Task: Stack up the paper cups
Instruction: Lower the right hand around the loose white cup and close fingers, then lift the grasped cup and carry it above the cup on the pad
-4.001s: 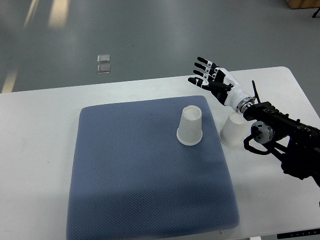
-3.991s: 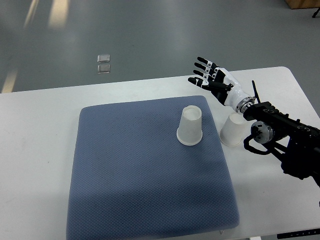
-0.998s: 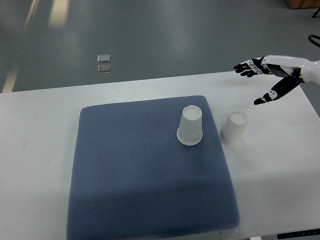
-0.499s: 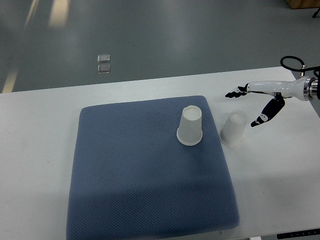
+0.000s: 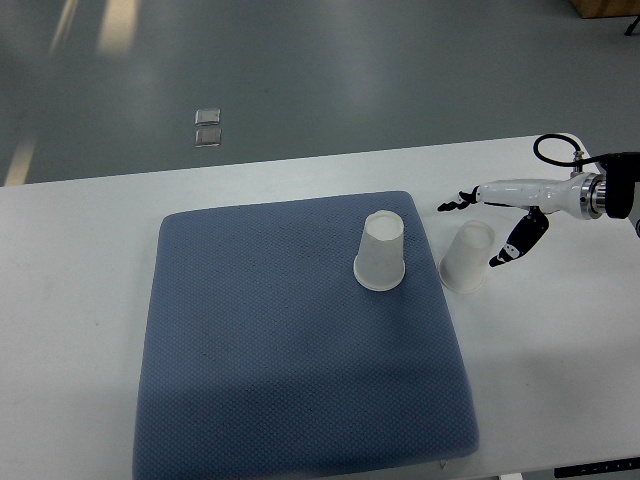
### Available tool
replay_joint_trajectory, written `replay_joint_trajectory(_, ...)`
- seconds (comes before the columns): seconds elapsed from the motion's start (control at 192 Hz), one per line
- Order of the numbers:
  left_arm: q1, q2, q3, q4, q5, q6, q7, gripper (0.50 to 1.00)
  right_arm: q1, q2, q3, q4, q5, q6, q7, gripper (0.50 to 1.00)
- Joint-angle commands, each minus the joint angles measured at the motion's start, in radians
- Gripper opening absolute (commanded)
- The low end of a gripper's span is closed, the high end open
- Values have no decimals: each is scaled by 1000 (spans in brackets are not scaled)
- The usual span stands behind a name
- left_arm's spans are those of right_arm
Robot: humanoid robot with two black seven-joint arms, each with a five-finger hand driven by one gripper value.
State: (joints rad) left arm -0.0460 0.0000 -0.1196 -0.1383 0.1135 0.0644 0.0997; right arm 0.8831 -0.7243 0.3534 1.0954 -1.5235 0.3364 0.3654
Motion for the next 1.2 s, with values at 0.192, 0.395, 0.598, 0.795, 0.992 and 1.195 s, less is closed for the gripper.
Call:
replay_joint_trajectory(0.192, 0, 0, 0, 0, 0, 0, 0, 1000, 0, 6, -30, -12, -34, -2, 0, 881)
replay_joint_trajectory(0.395, 0, 0, 0, 0, 0, 0, 0, 1000, -6, 25, -30, -20, -44, -13, -2, 856)
replay_joint_trajectory(0.598, 0, 0, 0, 0, 0, 0, 0, 1000, -4, 37, -37, -42, -47, -13, -2, 811)
replay_joint_trajectory(0.795, 0, 0, 0, 0, 0, 0, 0, 1000, -4, 45, -44, -55, -49, -20, -2, 762)
replay_joint_trajectory(0.992, 0, 0, 0, 0, 0, 0, 0, 1000, 0, 46, -50, -61, -49, -27, -3, 633)
replay_joint_trajectory(1.195, 0, 0, 0, 0, 0, 0, 0, 1000, 23, 45, -39, -60, -37, -33, -2, 566)
